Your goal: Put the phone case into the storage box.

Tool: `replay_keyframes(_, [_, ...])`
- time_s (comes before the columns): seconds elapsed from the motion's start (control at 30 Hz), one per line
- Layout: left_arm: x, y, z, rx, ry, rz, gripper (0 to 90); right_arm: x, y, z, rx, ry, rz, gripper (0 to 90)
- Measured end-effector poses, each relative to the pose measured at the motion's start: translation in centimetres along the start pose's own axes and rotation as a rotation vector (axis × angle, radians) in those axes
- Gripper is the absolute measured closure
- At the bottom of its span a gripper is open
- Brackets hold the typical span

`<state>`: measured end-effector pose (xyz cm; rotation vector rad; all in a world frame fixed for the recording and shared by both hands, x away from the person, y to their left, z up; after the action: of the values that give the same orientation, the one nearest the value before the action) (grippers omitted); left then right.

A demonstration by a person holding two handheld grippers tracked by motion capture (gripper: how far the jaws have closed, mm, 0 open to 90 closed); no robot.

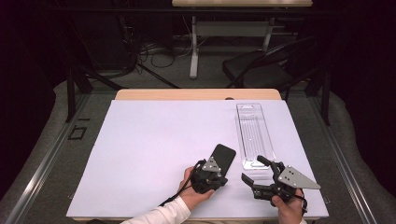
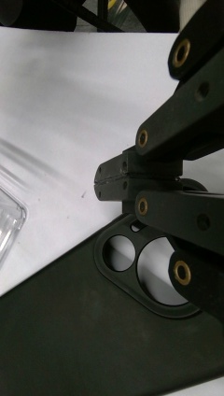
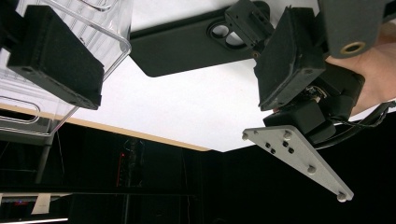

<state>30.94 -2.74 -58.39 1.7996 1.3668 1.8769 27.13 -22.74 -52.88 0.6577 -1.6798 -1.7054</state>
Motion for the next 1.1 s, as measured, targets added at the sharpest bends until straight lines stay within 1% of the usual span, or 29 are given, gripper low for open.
replay_keyframes(0.1, [0.3,-0.2,0.4,0.008,-0.001,0.0,90.0,0.0,0.0,0.0,0.0,0.0,0.0,14.3])
replay_keyframes(0.27, [0.8,-0.6,1.2,0.012,0.03,0.01,90.0,0.0,0.0,0.0,0.0,0.0,0.001,14.2])
replay_keyframes(0.3, [0.8,-0.6,1.2,0.012,0.03,0.01,90.0,0.0,0.0,0.0,0.002,0.0,0.001,14.2])
replay_keyframes(0.33, [0.8,-0.7,1.3,0.02,0.022,0.005,90.0,0.0,0.0,0.0,0.002,0.0,0.001,14.2])
replay_keyframes(0.37, [1.1,-0.8,1.6,0.021,0.041,0.009,90.0,0.0,0.0,-0.1,0.002,0.001,0.004,14.2])
replay_keyframes(0.47, [1.2,-0.9,1.8,0.024,0.035,0.006,90.0,0.0,0.0,-0.1,0.002,0.001,0.002,14.2])
replay_keyframes(0.5, [1.3,-0.9,2.0,0.026,0.05,0.008,90.0,0.0,0.0,0.0,0.001,0.001,0.002,14.2])
replay_keyframes(0.53, [1.5,-1.0,2.2,0.027,0.048,0.009,90.0,0.0,0.0,0.0,0.001,0.001,0.002,14.2])
replay_keyframes(0.57, [1.6,-1.0,2.3,0.025,0.056,0.011,90.0,0.0,0.0,0.0,0.001,0.0,0.002,14.2])
replay_keyframes(0.63, [1.6,-1.1,2.4,0.027,0.053,0.008,90.0,0.0,0.0,0.0,0.001,0.0,0.003,14.2])
replay_keyframes(0.67, [1.7,-1.1,2.6,0.024,0.062,0.012,90.0,0.0,0.0,0.0,0.001,0.0,0.003,14.2])
replay_keyframes(0.8, [2.0,-1.3,3.1,0.035,0.074,0.006,90.0,0.0,0.0,-0.1,0.003,-0.001,0.003,14.2])
replay_keyframes(0.9, [2.2,-1.4,3.5,0.043,0.075,0.002,90.0,0.0,0.0,0.0,0.003,0.0,0.004,14.2])
replay_keyframes(0.93, [2.2,-1.4,3.6,0.04,0.079,0.0,90.0,0.0,0.0,0.0,0.003,-0.001,0.004,14.2])
replay_keyframes(1.1, [2.3,-1.5,3.9,0.044,0.086,0.003,90.0,0.0,0.0,0.0,0.003,-0.001,0.004,14.2])
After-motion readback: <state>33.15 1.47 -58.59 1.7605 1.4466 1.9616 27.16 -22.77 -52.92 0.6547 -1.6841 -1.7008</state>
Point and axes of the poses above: each handheld gripper's, and its own axes: x roughly backward along the jaws, y roughly out of its top, z roughly to its left, the point moved 4 cm from there along -x, roughly forward along the jaws, and after that the axes turned 4 degrees about y, right-handed, at the moved point
